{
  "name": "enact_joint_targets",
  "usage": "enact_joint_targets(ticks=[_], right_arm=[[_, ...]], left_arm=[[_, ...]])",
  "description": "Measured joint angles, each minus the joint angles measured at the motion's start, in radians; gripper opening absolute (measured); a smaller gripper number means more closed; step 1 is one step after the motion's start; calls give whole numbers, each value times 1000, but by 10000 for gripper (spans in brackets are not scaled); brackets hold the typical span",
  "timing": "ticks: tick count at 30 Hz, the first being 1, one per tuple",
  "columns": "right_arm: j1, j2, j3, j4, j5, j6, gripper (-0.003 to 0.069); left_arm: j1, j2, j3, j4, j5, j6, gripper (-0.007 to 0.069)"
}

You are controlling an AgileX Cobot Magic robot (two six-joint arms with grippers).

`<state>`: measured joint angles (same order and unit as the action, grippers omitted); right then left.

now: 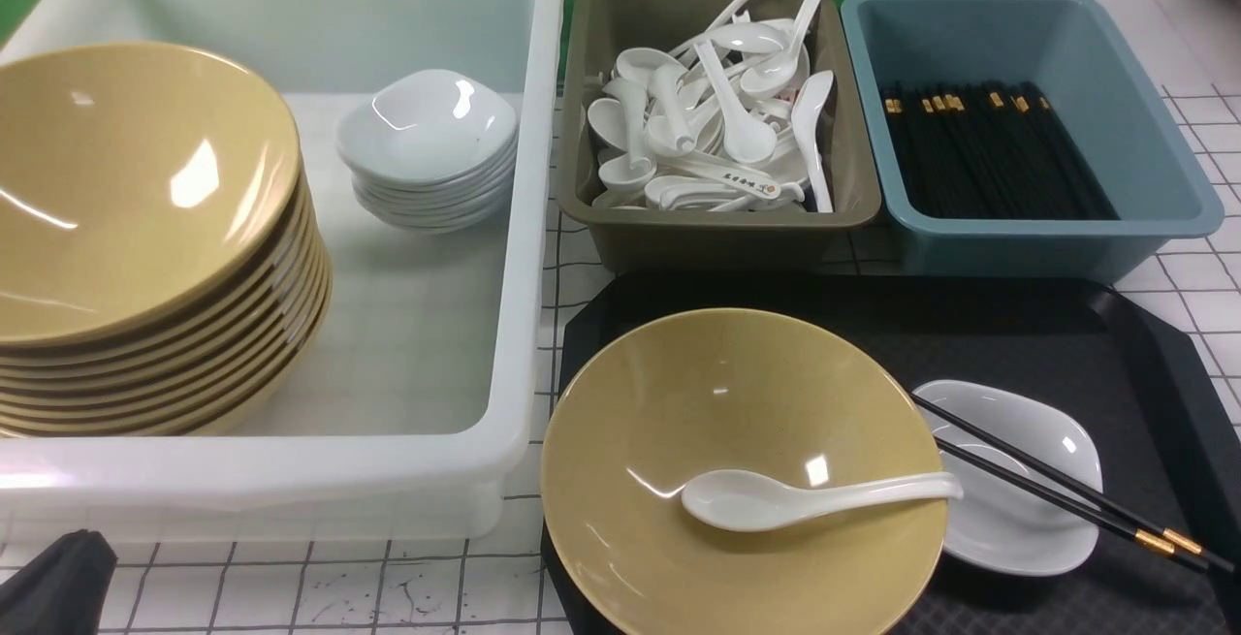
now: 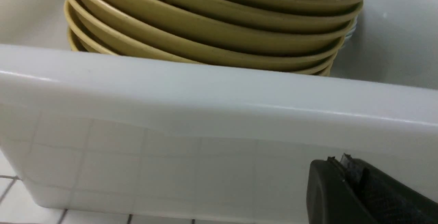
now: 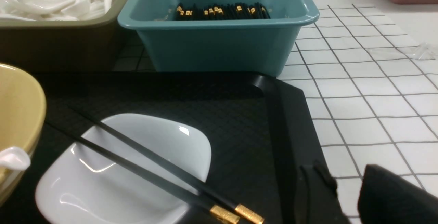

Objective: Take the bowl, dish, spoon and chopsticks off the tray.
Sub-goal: Use the right arm to grab the chopsticks

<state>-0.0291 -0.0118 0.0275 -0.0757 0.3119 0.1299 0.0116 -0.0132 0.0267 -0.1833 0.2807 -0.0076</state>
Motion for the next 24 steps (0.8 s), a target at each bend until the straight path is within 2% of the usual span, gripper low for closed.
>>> enact_joint_targets(ticks=[2,3,4,5,6,8,11,19,21,23,24], right_arm=[[0,0,0,47,0,62,238],[0,0,0,91,0,145,238],[0,0,0,113,0,181,238],[0,0,0,174,0,286,238],[0,0,0,280,1,456,238],[0,0,0,364,1,686,238],[0,0,0,388,0,783,238],[1,0,0,405,5,632,238],[18,0,-22,410,34,535,238],[43,0,-112,412,112,362,233],[45,1,-122,412,120,347,233]], left_arm=[[-2,0,0,-156,-20,-71,-6],[-2,0,0,-297,-28,-133,-6],[-2,0,0,-297,-28,-144,-6],[-2,0,0,-412,-32,-193,-6],[-2,0,0,-575,-37,-284,-6],[-2,0,0,-799,-54,-366,-6],[-2,0,0,-922,-73,-378,-6],[-11,0,0,-961,-55,-310,-6],[-14,0,-37,-956,-6,-209,-6],[-15,0,-134,-924,53,-27,-6],[-15,0,-134,-924,58,-11,-6]])
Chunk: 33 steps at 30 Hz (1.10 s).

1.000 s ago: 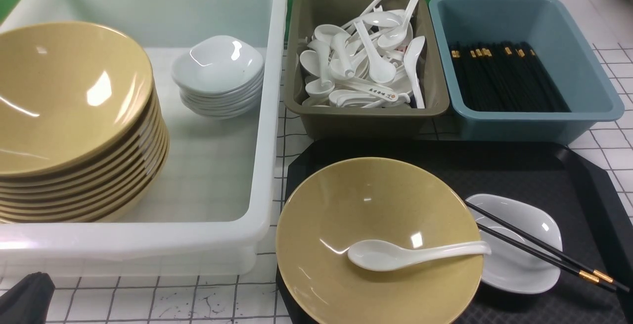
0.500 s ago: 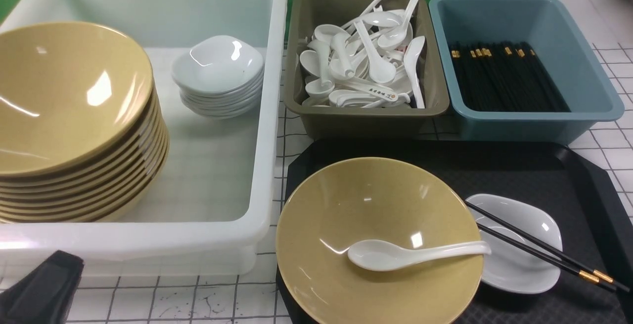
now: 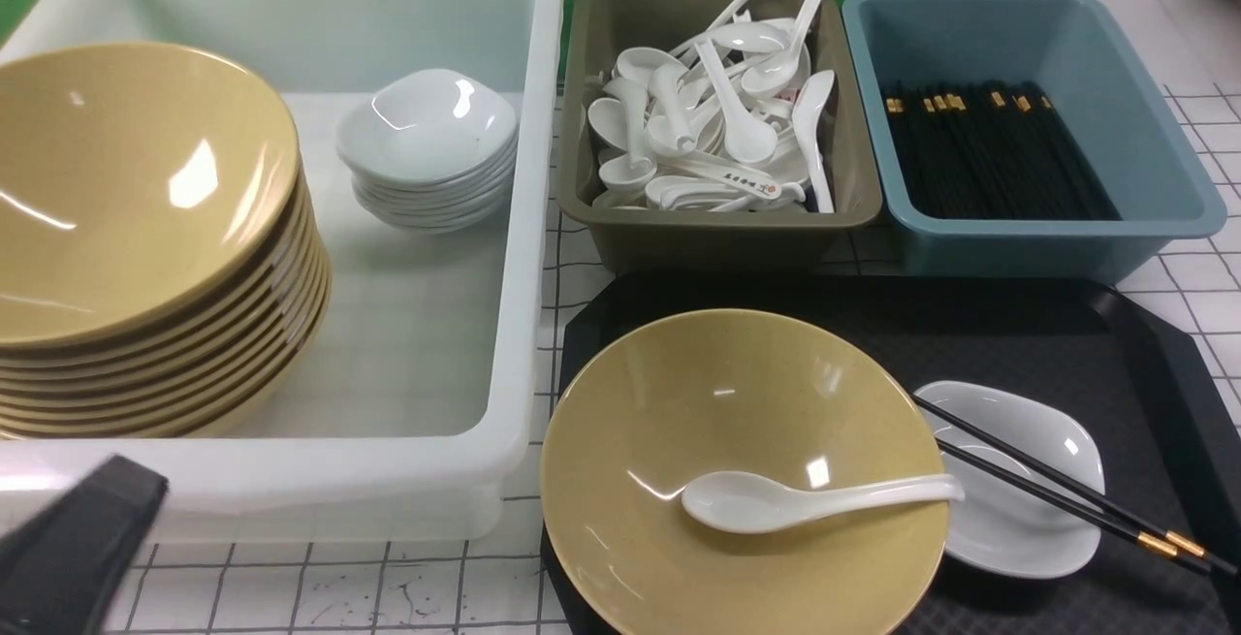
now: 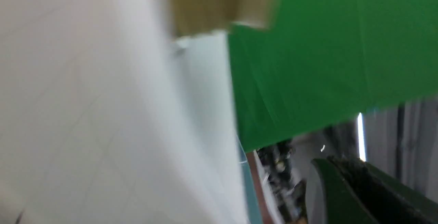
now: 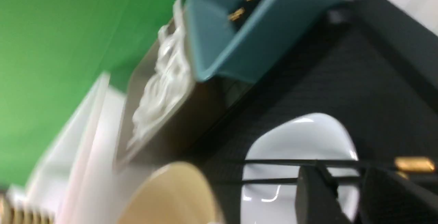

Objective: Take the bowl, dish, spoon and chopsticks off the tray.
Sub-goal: Use the right arm to grab the chopsticks

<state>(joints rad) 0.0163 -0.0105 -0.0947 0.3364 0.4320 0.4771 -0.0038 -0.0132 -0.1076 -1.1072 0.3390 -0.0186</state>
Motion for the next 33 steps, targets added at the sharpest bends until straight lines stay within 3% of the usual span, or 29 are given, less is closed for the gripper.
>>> enact_joint_targets(ticks=[1,3,7,8,10,11,15,21,23,25,27,33], right_arm=[[14,14,-65,-1,51,-102,216],[37,99,-192,-16,155,-241,159],[49,272,-374,-39,305,-454,58],[53,387,-476,-46,387,-577,39],[59,470,-549,-51,445,-647,36],[73,571,-640,-57,518,-711,36],[88,805,-836,-63,699,-843,36],[102,1005,-938,-68,795,-934,39],[143,1100,-949,-91,797,-1023,57],[165,1138,-949,-107,798,-1057,71],[195,1203,-949,-150,797,-1102,126],[213,1393,-949,-202,686,-1221,412]], left_arm=[[0,1,-80,35,45,107,-6],[-1,41,-192,134,139,210,-6],[-1,173,-328,301,292,248,-6],[-1,280,-416,441,401,256,-6],[-1,352,-476,506,474,259,-6],[-1,431,-545,598,556,262,-6],[-13,622,-707,732,724,323,-6],[-173,787,-824,763,766,402,-6],[-285,884,-879,763,769,414,-6],[-322,917,-898,763,769,414,-6],[-410,1000,-943,759,763,414,-6],[-563,1135,-973,748,711,420,-6]])
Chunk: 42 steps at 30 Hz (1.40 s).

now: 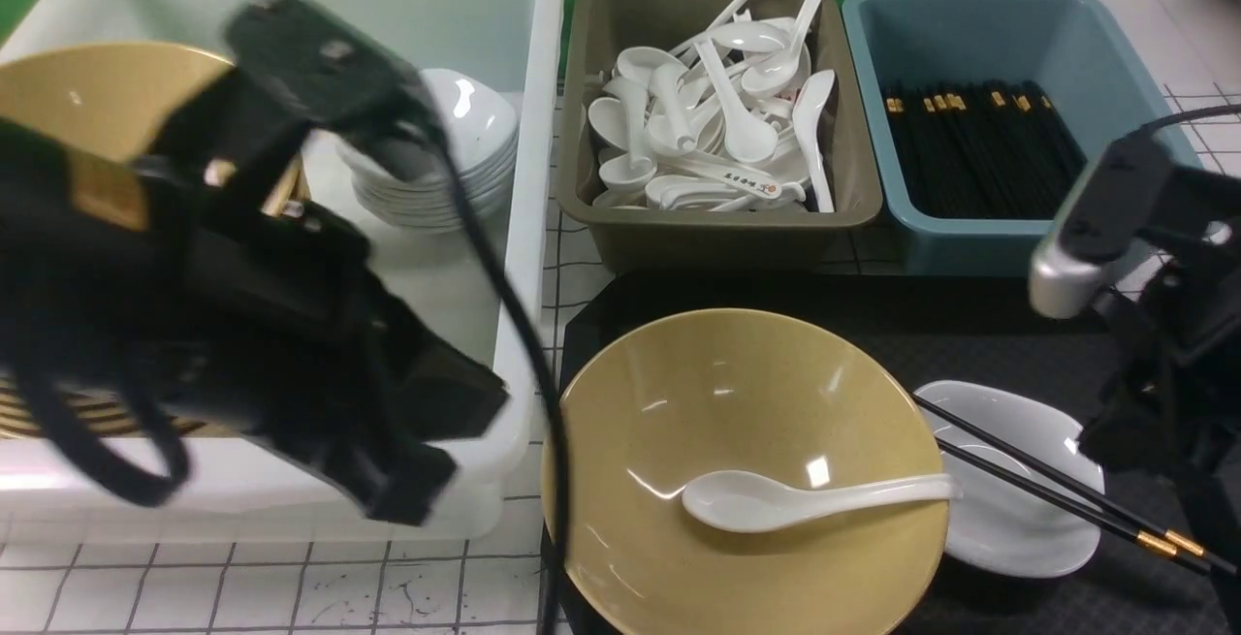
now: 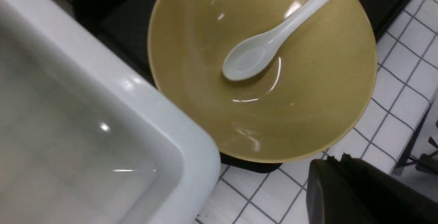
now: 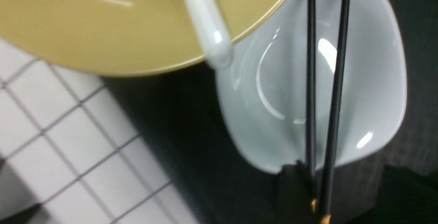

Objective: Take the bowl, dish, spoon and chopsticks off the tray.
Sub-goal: Use the right arm to grab the chopsticks

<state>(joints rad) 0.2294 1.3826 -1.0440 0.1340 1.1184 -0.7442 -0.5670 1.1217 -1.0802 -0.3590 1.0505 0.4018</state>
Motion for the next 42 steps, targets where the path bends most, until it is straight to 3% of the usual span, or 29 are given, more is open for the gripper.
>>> enact_joint_targets(ticks=[5,15,19,23,24,26,29,33,36,42], right_arm=[[1,99,0,-1,-30,-126,542],[1,249,-1,-36,-124,-149,550],[1,277,-1,-68,-151,-132,514],[1,295,-1,-77,-163,-123,432],[1,299,-1,-77,-163,-122,347],[1,300,-1,-78,-159,-121,309],[1,300,-3,-79,-135,-121,139],[1,300,-11,-79,-111,-117,125],[2,296,-14,-81,-84,-93,45],[1,258,-72,-134,-31,11,38]], left_arm=[[-59,55,0,-4,-4,12,-6],[-70,71,0,-5,-11,31,-6],[-70,71,0,-5,-14,31,-6],[-70,71,0,-5,-18,32,-6],[-70,71,0,-4,-19,40,-6],[-70,71,0,-4,-20,44,-6],[-70,71,0,-4,-29,50,-6],[-70,71,0,-4,-55,53,-6],[-70,71,0,-3,-77,54,-6],[-70,71,0,-1,-127,54,-6]])
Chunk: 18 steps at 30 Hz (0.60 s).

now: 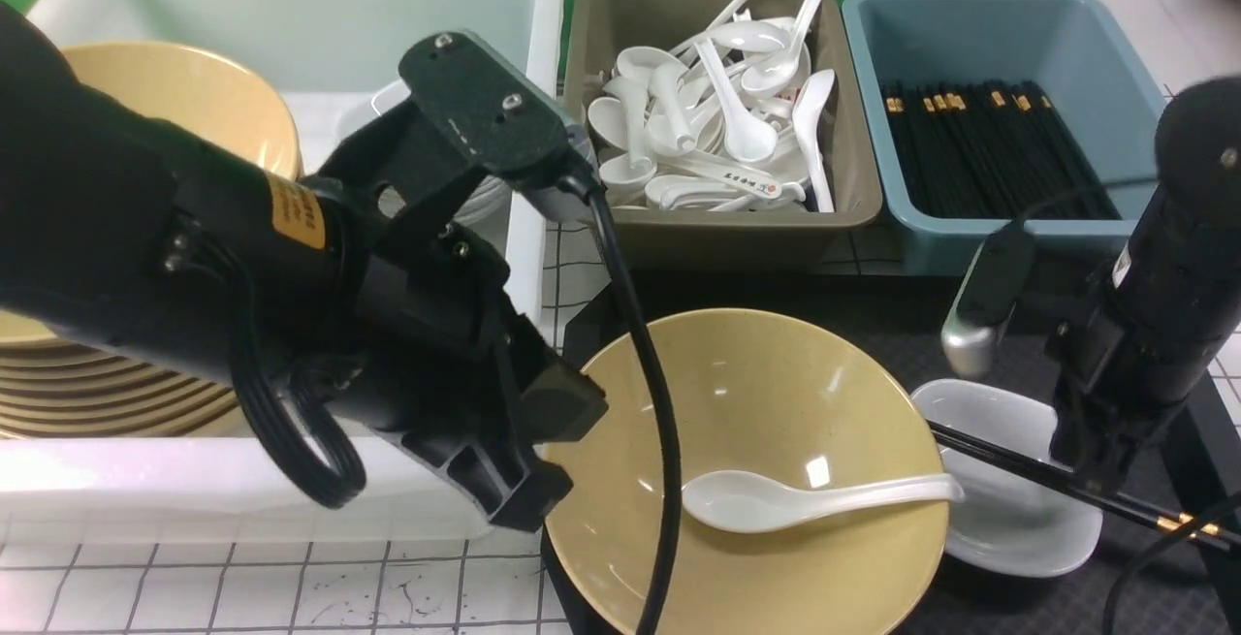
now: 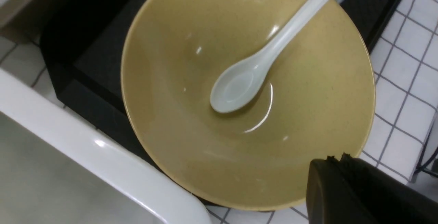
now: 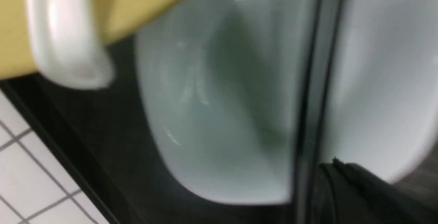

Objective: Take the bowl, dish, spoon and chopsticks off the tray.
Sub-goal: Use the right arm to grab the chopsticks

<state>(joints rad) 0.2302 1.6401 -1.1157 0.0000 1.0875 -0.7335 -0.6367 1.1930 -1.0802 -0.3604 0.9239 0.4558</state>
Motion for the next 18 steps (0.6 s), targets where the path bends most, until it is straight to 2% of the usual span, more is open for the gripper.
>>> enact_joint_targets(ticks=[5,12,17,18], right_arm=[[0,-34,-69,-12,65,39,38],[0,-35,-42,-6,83,65,46],[0,-35,-9,71,82,12,121],[0,-35,1,105,82,-17,185]], left_arm=[[0,0,0,0,-65,0,-6],[0,0,0,0,-96,0,-6],[0,0,0,0,-94,3,-6],[0,0,0,0,-92,3,-6]])
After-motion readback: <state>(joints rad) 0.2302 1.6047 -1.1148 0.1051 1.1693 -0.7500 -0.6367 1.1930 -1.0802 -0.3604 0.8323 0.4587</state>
